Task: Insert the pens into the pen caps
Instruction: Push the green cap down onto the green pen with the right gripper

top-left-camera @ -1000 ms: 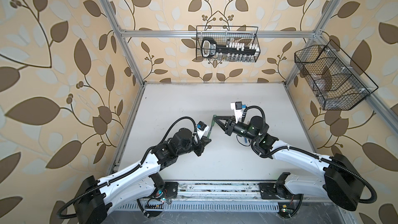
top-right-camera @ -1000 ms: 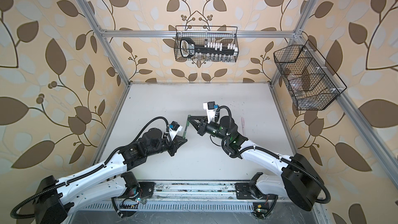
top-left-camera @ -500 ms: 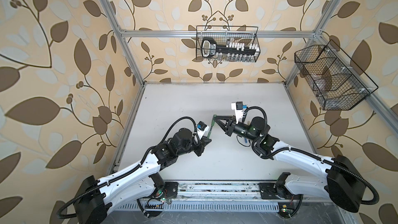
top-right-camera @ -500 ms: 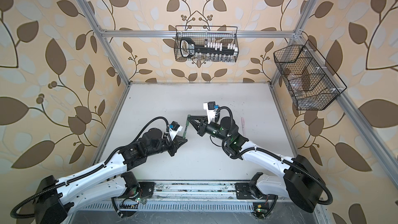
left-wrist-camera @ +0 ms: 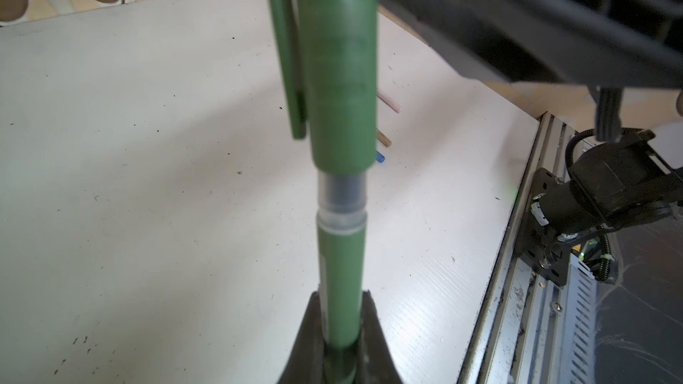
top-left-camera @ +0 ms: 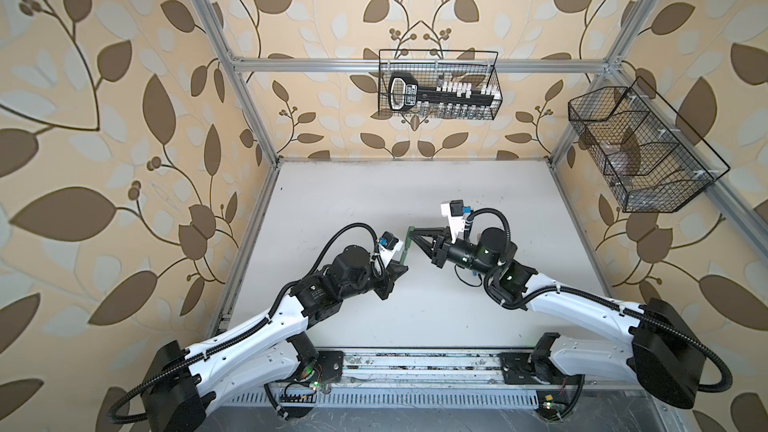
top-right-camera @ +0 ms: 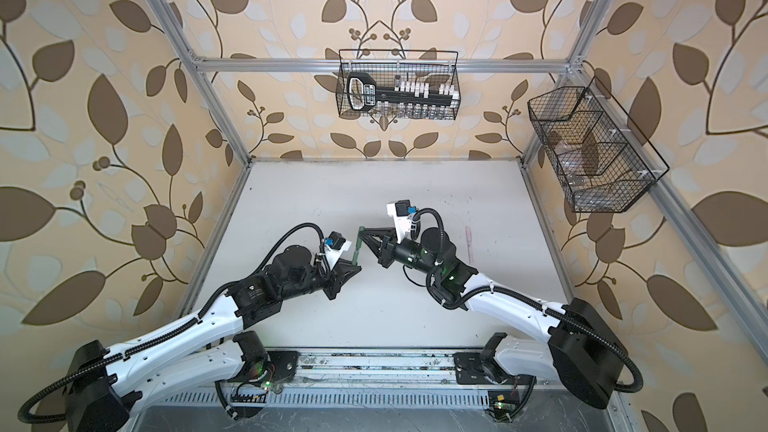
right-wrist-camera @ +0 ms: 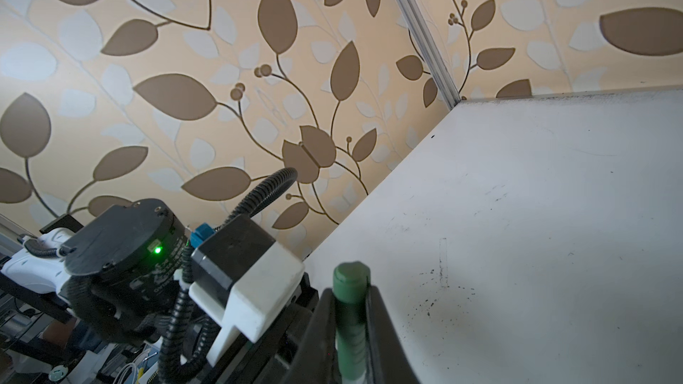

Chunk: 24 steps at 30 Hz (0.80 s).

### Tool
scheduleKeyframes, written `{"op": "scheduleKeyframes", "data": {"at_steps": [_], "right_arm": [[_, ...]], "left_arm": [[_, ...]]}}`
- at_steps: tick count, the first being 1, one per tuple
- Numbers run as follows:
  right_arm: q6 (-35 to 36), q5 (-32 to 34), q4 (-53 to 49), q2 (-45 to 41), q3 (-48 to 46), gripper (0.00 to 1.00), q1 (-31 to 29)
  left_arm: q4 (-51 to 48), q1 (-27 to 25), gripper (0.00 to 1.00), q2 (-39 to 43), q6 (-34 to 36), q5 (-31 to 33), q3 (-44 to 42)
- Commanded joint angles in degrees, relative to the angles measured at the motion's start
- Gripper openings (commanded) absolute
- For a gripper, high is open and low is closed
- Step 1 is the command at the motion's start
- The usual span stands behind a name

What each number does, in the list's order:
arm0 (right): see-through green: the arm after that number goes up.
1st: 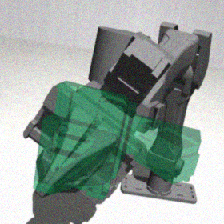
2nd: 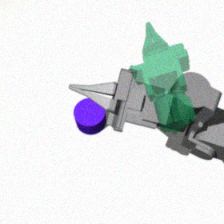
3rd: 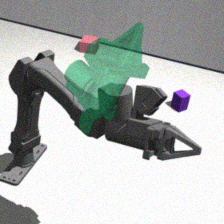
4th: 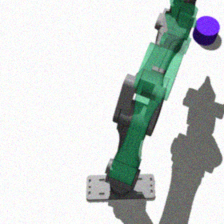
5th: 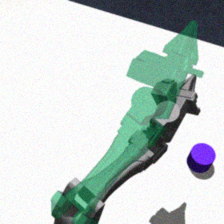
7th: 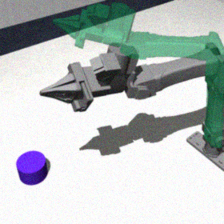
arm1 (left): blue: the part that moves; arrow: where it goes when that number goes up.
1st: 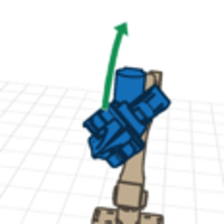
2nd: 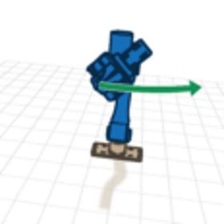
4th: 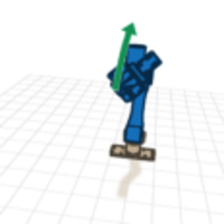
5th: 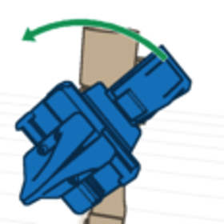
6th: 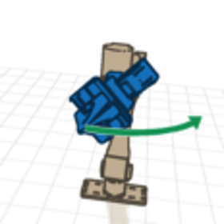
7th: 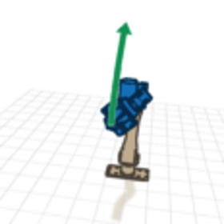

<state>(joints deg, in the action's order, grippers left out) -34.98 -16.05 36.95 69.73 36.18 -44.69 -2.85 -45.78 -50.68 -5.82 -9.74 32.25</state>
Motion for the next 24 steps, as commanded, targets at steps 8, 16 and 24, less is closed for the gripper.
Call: {"op": "scheduleKeyframes", "data": {"at_steps": [8,16,24], "right_arm": [[9.68,-0.77,-14.97,-4.26,2.34,0.46,-2.52],[8.69,-6.21,-18.31,-4.27,8.56,0.54,2.86],[9.60,-9.71,-22.83,1.88,16.46,0.48,3.80]], "left_arm": [[0.95,-0.36,0.00,-0.20,3.26,1.90,4.95],[1.10,-0.36,0.00,-0.81,3.08,0.97,5.11],[0.77,-0.36,0.00,-0.04,3.19,1.17,4.84]]}}
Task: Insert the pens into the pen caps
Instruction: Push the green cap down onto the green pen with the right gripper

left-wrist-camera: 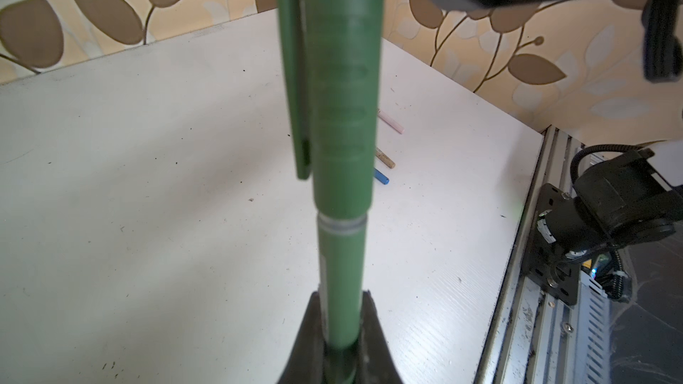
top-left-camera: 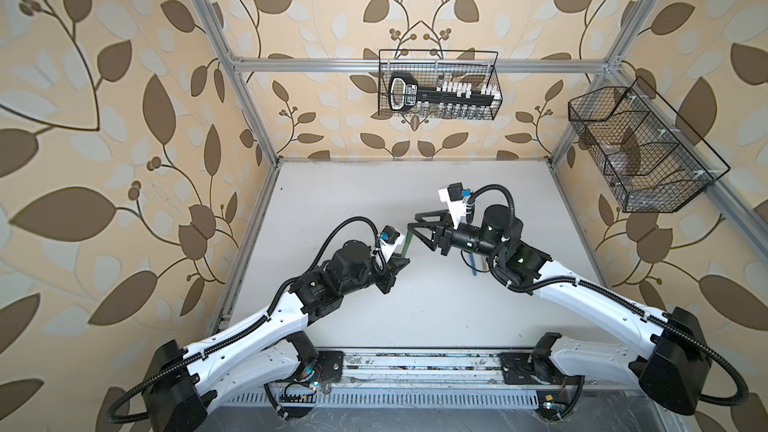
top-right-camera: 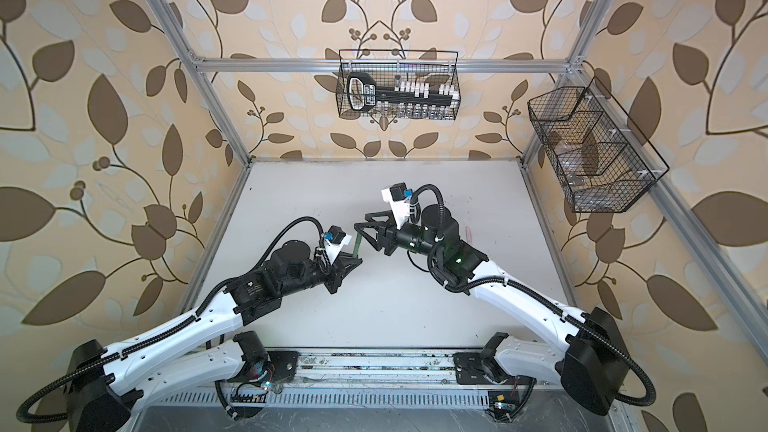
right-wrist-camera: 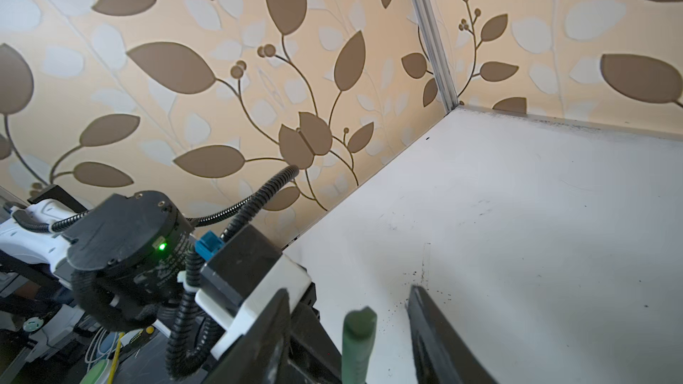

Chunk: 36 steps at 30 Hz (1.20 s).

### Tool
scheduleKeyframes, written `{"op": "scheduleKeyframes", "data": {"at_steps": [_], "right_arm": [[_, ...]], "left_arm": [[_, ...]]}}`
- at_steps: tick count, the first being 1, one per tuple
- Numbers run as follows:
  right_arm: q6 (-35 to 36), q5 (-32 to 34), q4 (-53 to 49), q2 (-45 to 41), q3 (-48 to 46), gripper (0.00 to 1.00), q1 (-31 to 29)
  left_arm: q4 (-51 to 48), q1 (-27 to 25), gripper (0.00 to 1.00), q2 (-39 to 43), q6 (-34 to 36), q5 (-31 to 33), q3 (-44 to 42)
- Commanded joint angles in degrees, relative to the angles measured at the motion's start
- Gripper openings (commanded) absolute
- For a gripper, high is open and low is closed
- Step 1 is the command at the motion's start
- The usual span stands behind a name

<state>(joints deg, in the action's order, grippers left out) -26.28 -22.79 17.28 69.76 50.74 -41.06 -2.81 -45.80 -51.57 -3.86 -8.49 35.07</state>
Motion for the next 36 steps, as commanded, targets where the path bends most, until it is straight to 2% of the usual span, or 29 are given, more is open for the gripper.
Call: {"op": "scheduleKeyframes", "data": {"at_steps": [1,7,13,17,22,27,32,36], "right_arm": [[0.85,-3.14,-3.52,2.36,2.13,0.45,0.17],[0.00,-5.07,-3.31,4.16,2.73,0.28,-0.24],[-0.91,-5.98,-4.21,4.75,2.83,0.00,-0.75],[-1.17,-5.68,-7.34,5.46,2.84,0.00,-0.84],[-1.75,-3.22,-12.07,5.68,2.88,0.00,-0.44],[-2.57,-2.99,-14.62,6.52,1.90,0.00,-0.38],[-7.25,-4.37,-9.95,9.64,-1.66,0.00,-1.35],[-8.26,-4.40,-9.33,13.27,-2.06,0.00,-3.77]], "left_arm": [[0.63,-0.34,0.00,0.95,1.22,0.09,1.94],[1.00,-0.36,0.00,1.24,1.32,0.77,1.84],[4.07,-0.36,0.00,-0.31,0.16,5.05,2.27],[11.20,-0.29,0.00,-3.05,0.28,10.39,3.82],[19.82,0.33,0.00,-6.78,4.42,12.80,8.06],[22.91,4.93,0.00,-8.90,6.67,8.58,13.98],[28.23,11.02,0.00,-8.99,4.76,4.57,16.43],[32.53,13.13,0.00,-10.07,3.64,4.15,17.48]]}}
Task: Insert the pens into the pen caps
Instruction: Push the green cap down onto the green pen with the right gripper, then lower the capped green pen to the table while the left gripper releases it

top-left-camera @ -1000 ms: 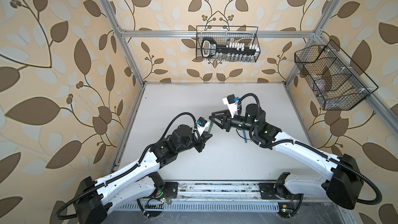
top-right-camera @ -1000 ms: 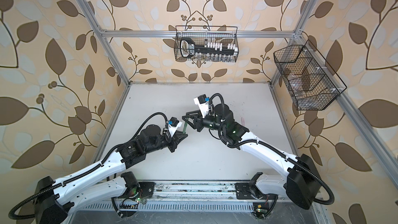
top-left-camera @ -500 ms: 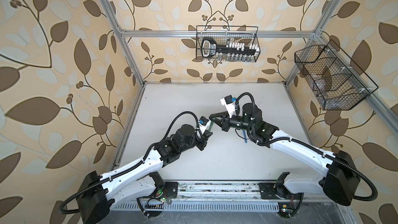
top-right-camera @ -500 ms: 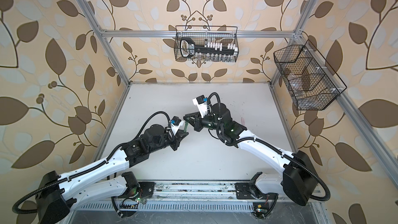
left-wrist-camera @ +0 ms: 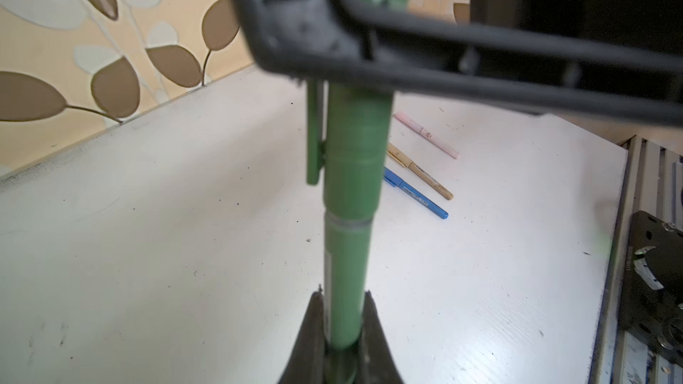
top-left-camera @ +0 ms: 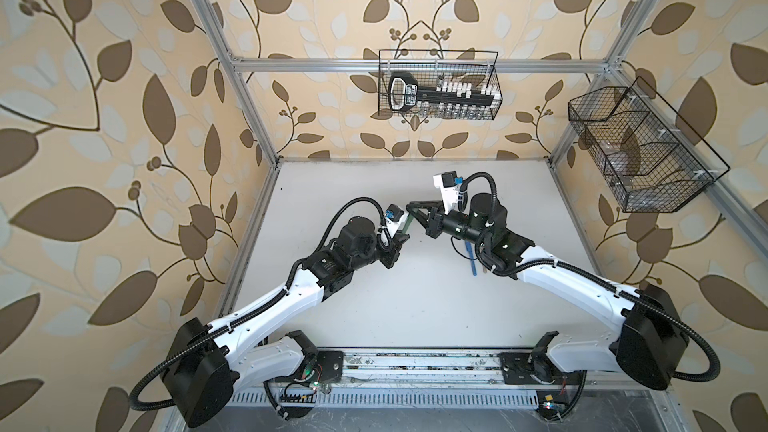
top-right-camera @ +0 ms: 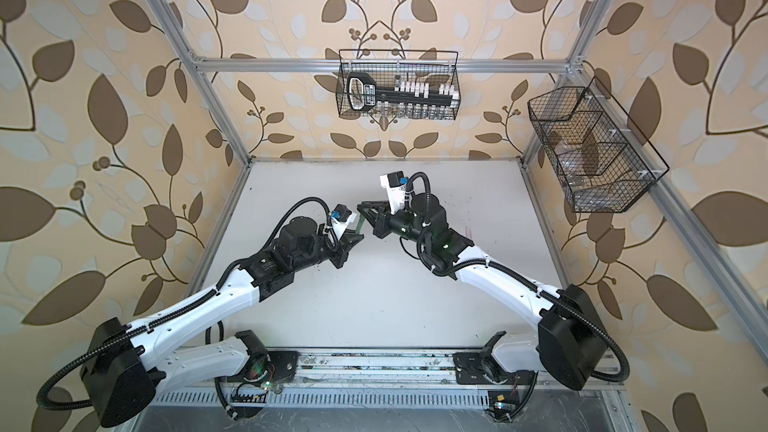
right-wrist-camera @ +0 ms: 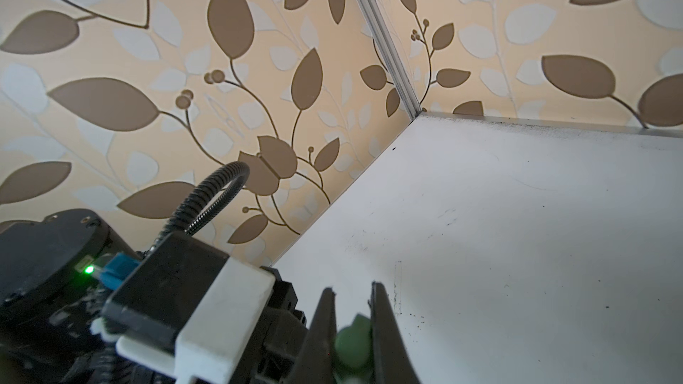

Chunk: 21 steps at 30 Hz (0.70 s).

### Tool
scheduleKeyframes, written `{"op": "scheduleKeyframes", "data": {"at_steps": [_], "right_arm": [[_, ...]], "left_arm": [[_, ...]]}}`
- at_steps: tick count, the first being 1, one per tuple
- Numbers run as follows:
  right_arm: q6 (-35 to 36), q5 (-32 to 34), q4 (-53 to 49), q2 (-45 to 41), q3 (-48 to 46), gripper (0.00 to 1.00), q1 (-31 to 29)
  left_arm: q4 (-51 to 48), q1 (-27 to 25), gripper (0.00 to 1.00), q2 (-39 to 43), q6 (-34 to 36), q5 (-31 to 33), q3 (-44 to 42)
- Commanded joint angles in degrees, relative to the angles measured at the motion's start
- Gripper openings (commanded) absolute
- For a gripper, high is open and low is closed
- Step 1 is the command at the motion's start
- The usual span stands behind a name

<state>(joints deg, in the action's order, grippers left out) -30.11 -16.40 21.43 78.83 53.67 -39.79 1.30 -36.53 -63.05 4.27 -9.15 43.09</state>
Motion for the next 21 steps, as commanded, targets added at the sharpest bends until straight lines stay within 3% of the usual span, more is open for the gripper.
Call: {"op": "scheduleKeyframes", "data": {"at_steps": [1,9,12,17,21], "right_arm": [[-5.12,-11.35,-13.18,5.05,-5.35,0.00,-5.35],[-6.59,-11.03,-16.84,6.61,-6.43,0.00,-7.06],[-5.06,-8.90,-21.01,5.66,-2.95,0.00,-5.81],[-3.17,-7.38,-23.96,5.09,2.68,0.00,1.84],[-0.38,-9.28,-26.31,7.60,7.40,0.00,7.03]], "left_arm": [[29.33,4.21,0.00,1.03,-4.66,4.64,9.87],[34.91,9.48,0.00,-0.98,-8.66,0.25,11.31],[30.68,9.48,0.00,-1.85,-9.20,-1.85,12.30],[21.45,8.23,0.01,-1.84,-12.78,-7.63,7.77],[21.51,6.19,0.24,-1.38,-17.91,-7.26,-1.02]]}}
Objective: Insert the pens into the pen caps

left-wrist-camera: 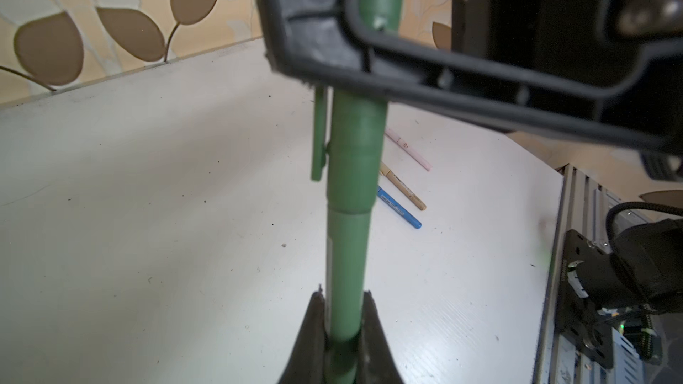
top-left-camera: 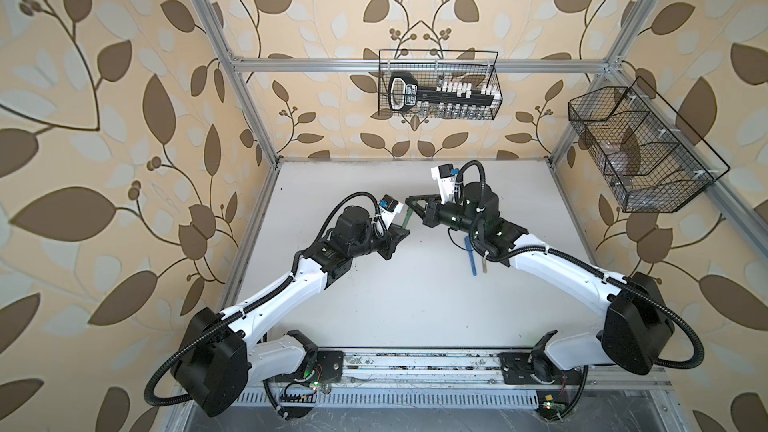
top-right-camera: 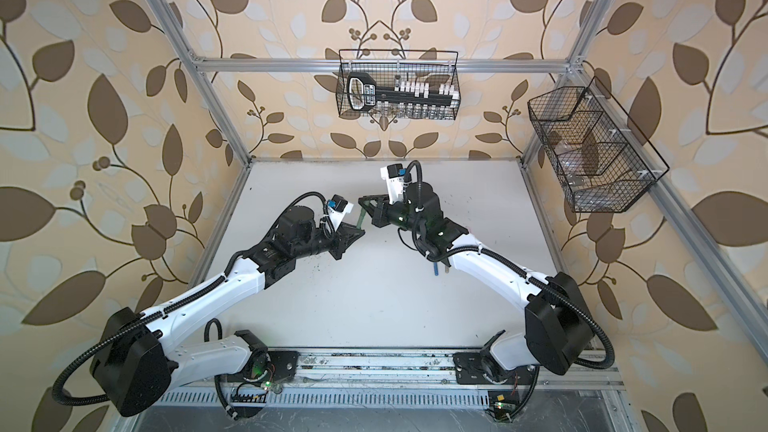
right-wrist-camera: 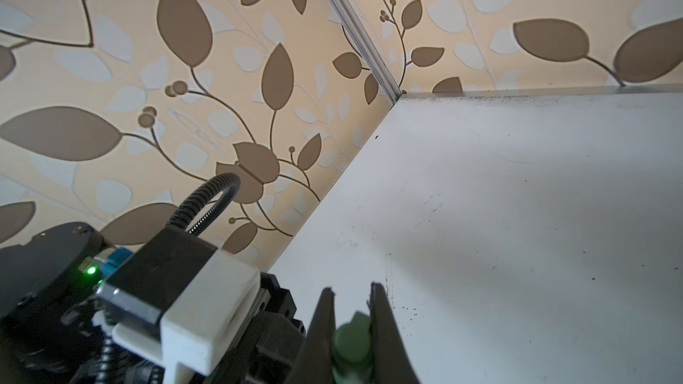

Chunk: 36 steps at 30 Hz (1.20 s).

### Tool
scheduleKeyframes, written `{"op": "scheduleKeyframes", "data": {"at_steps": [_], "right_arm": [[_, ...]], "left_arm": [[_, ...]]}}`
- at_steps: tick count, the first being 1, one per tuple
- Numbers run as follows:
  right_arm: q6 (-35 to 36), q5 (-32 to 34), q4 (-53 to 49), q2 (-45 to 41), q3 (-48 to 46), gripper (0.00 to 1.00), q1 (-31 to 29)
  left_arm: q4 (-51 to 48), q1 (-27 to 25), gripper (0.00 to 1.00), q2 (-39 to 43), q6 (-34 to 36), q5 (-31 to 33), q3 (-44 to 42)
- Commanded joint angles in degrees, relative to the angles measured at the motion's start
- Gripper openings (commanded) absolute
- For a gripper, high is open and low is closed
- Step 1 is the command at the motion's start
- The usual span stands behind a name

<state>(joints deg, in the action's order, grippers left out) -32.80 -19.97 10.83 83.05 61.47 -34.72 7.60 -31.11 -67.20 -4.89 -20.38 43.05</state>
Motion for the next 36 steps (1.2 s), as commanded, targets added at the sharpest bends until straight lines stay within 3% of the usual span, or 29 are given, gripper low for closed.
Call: {"op": "scheduleKeyframes", "data": {"at_steps": [1,6,9,12,14,19,24,28,32,36], "right_arm": [[2.94,-6.08,-16.11,4.16,0.72,0.00,3.00],[4.69,-10.99,-17.06,8.34,5.33,0.00,6.63],[9.04,-12.41,-25.34,11.27,9.36,0.00,8.72],[15.18,-12.05,-36.34,14.34,11.99,0.00,11.78],[18.75,-10.66,-41.80,16.54,12.34,0.00,13.78],[19.94,-6.01,-42.67,20.24,11.05,0.00,14.59],[18.12,-5.27,-39.56,23.15,9.90,0.02,14.19],[18.81,0.42,-39.56,24.80,7.75,0.02,14.15],[18.74,6.43,-38.67,24.49,6.42,0.06,13.38],[18.14,8.03,-35.41,23.92,4.44,0.19,13.27]], "left_arm": [[15.17,-0.08,0.28,2.78,-9.42,4.96,-3.21],[15.76,-2.44,0.54,5.04,-13.06,10.67,-9.89],[9.73,-2.48,0.69,9.03,-13.87,14.64,-11.48],[-4.21,-2.20,0.90,13.17,-15.62,28.32,-9.68],[-13.77,-1.36,0.97,14.88,-15.62,35.65,-7.01],[-17.82,2.53,0.99,17.76,-14.63,46.99,-7.85],[-16.64,9.25,0.99,17.90,-14.68,48.83,-10.43],[-13.63,10.81,0.99,17.08,-14.27,51.51,-13.07],[-10.78,11.50,0.99,15.99,-13.38,53.72,-15.06],[-8.60,13.44,0.99,14.03,-11.94,56.69,-15.71]]}}
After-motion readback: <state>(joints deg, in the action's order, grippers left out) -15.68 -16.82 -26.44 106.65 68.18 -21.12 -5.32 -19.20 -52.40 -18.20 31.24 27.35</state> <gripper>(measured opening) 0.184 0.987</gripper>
